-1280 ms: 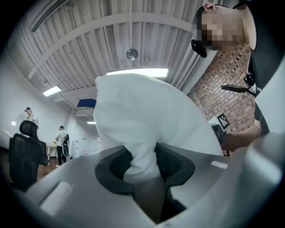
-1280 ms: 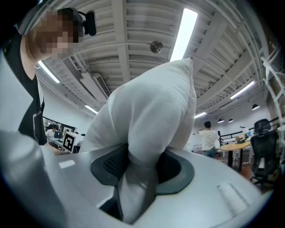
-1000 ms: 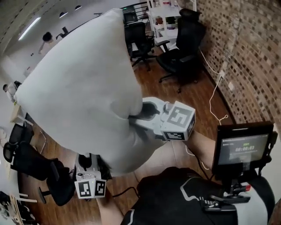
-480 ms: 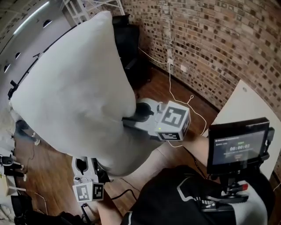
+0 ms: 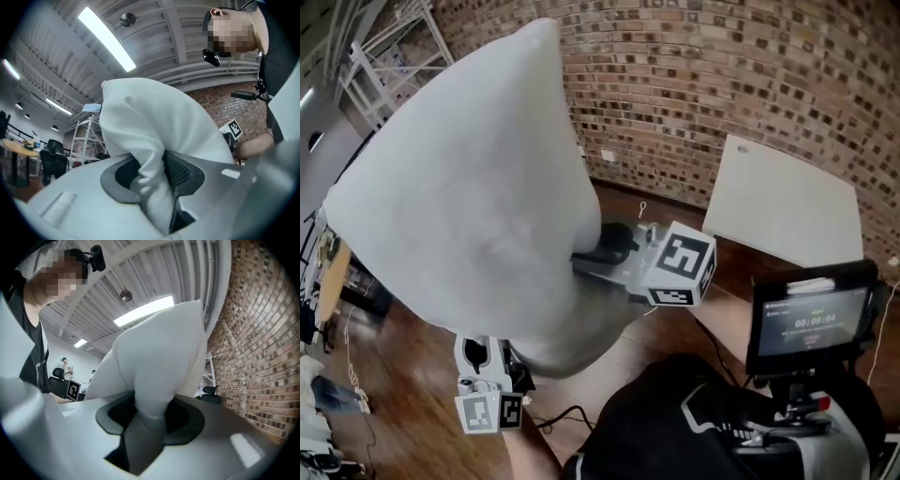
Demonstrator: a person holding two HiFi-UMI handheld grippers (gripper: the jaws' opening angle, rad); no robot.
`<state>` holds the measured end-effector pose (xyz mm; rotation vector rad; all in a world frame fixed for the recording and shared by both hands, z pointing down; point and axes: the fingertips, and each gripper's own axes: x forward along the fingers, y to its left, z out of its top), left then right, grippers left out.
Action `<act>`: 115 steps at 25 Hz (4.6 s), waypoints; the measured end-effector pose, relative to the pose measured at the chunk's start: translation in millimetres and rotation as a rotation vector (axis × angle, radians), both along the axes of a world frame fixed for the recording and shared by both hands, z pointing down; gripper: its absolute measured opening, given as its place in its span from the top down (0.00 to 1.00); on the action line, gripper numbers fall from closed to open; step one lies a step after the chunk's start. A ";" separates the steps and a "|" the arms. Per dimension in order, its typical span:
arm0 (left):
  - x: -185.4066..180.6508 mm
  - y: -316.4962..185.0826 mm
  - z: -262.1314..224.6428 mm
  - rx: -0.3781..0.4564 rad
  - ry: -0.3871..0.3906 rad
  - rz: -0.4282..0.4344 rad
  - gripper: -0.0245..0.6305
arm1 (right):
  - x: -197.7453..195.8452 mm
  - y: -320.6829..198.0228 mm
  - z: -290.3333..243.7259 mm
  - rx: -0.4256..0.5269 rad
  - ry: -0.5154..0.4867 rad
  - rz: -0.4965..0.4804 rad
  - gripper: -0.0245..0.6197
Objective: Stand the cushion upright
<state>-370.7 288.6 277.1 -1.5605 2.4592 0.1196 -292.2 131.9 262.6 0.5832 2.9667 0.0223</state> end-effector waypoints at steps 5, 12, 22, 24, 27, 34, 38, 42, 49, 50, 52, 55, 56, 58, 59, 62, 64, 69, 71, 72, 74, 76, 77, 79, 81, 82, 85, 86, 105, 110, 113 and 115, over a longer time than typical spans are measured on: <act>14.7 -49.7 11.5 -0.027 0.012 0.192 0.76 | 45.9 -30.1 12.3 -0.021 0.012 0.192 0.69; 66.0 -154.0 12.6 -0.066 -0.020 0.450 0.77 | 130.6 -102.3 23.8 -0.070 -0.008 0.460 0.68; 168.1 -292.1 -16.2 -0.059 -0.090 0.629 0.77 | 250.6 -213.8 7.5 -0.078 -0.070 0.640 0.68; 188.5 -324.7 -23.5 -0.062 -0.108 0.666 0.77 | 273.7 -239.9 2.3 -0.077 -0.087 0.674 0.68; 218.2 -369.4 -28.0 -0.063 -0.155 0.724 0.77 | 306.3 -275.2 3.6 -0.079 -0.113 0.731 0.68; 287.8 -452.1 -25.9 -0.096 -0.256 0.857 0.77 | 375.6 -340.6 20.6 -0.130 -0.149 0.833 0.68; 321.0 -496.9 -47.4 -0.124 -0.335 0.932 0.77 | 405.6 -376.9 18.5 -0.186 -0.169 0.891 0.68; 333.7 -547.7 -46.5 -0.128 -0.398 0.977 0.77 | 415.9 -414.5 34.1 -0.207 -0.161 0.945 0.69; 312.1 -623.8 -42.9 -0.113 -0.488 1.052 0.77 | 386.5 -480.9 60.7 -0.250 -0.128 1.027 0.70; 310.1 -634.3 -44.6 -0.116 -0.496 1.059 0.77 | 383.8 -490.5 61.3 -0.259 -0.122 1.033 0.70; 304.3 -655.1 -47.6 -0.122 -0.517 1.066 0.77 | 376.4 -510.7 65.4 -0.286 -0.116 1.049 0.70; 295.4 -686.7 -44.0 -0.133 -0.563 1.078 0.77 | 361.1 -546.1 81.4 -0.342 -0.105 1.072 0.70; 292.2 -696.6 -39.7 -0.142 -0.581 1.085 0.77 | 355.7 -556.9 88.8 -0.364 -0.099 1.077 0.70; 288.1 -716.7 -31.9 -0.165 -0.624 1.097 0.77 | 346.4 -576.7 104.2 -0.410 -0.082 1.084 0.70; 288.5 -727.2 -29.9 -0.173 -0.645 1.100 0.77 | 342.9 -586.5 111.4 -0.433 -0.069 1.089 0.70; 298.1 -753.4 -23.5 -0.194 -0.699 1.120 0.77 | 338.6 -610.5 134.9 -0.511 -0.021 1.101 0.70; 304.6 -770.6 -14.9 -0.230 -0.711 1.130 0.77 | 339.8 -624.9 150.9 -0.570 -0.009 1.099 0.71; 331.5 -813.9 3.8 -0.270 -0.765 1.149 0.77 | 351.0 -667.1 185.8 -0.680 0.004 1.096 0.71; 342.5 -830.2 12.4 -0.299 -0.749 1.161 0.77 | 359.6 -683.3 197.8 -0.716 0.009 1.095 0.71; 348.0 -839.1 17.0 -0.315 -0.751 1.165 0.77 | 363.2 -691.3 204.0 -0.736 0.007 1.092 0.72; 359.3 -856.6 27.3 -0.348 -0.767 1.171 0.77 | 368.0 -705.4 219.2 -0.781 0.008 1.084 0.72; 368.7 -872.1 40.8 -0.400 -0.795 1.166 0.77 | 369.7 -716.6 237.3 -0.829 0.018 1.073 0.72; 372.6 -879.9 48.5 -0.432 -0.811 1.158 0.77 | 371.2 -721.8 246.8 -0.852 0.023 1.070 0.72; 382.6 -895.9 62.7 -0.477 -0.837 1.148 0.77 | 376.7 -732.6 264.6 -0.894 0.028 1.069 0.72; 395.2 -911.9 75.1 -0.504 -0.855 1.154 0.77 | 383.6 -743.9 280.1 -0.928 0.031 1.067 0.72; 401.0 -919.7 81.0 -0.516 -0.862 1.158 0.77 | 386.4 -749.4 287.3 -0.944 0.035 1.065 0.72; 411.6 -941.7 99.9 -0.558 -0.879 1.163 0.77 | 389.7 -762.5 308.2 -0.991 0.051 1.057 0.73; 413.1 -949.3 107.4 -0.570 -0.886 1.164 0.77 | 390.2 -765.9 314.9 -1.008 0.055 1.055 0.73; 464.7 -1028.3 189.8 -0.742 -1.040 1.294 0.78 | 397.5 -805.5 397.0 -1.279 0.043 1.092 0.73; 461.7 -1055.9 193.7 -0.729 -1.031 1.280 0.74 | 396.4 -818.3 398.7 -1.292 0.054 1.110 0.72; 449.8 -1070.2 201.7 -0.752 -0.935 1.255 0.72 | 394.1 -817.3 403.6 -1.325 0.065 1.109 0.71; 446.2 -1079.1 200.2 -0.728 -0.941 1.190 0.68 | 394.1 -818.9 403.9 -1.374 0.038 1.108 0.70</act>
